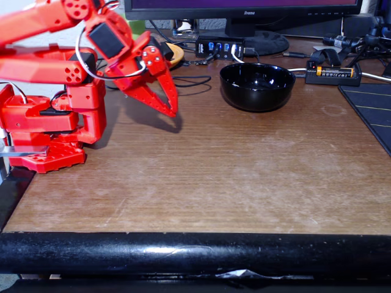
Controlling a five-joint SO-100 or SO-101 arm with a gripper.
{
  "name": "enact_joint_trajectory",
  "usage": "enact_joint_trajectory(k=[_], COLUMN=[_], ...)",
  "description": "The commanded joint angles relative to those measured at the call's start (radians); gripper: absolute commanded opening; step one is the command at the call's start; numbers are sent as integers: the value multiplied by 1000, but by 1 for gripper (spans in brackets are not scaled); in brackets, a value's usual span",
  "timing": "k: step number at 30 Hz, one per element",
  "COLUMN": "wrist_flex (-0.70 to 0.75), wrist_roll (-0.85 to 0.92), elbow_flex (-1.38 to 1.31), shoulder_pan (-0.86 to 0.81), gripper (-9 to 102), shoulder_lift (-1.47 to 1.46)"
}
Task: Ramasse la gomme et mets-la dans le bol.
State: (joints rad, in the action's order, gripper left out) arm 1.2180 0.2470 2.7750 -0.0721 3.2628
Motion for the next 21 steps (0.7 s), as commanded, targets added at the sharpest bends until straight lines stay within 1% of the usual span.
enact_joint_trajectory(k=[1,5,10,16,21], wrist_flex=[29,-38,14,-11,-12], wrist_roll=[2,-6,-18,-25,-38], elbow_flex=[5,120,173,290,325], shoulder_pan=[25,20,40,112,124], gripper=[-6,-6,-6,-6,-6], shoulder_lift=[44,64,66,64,64])
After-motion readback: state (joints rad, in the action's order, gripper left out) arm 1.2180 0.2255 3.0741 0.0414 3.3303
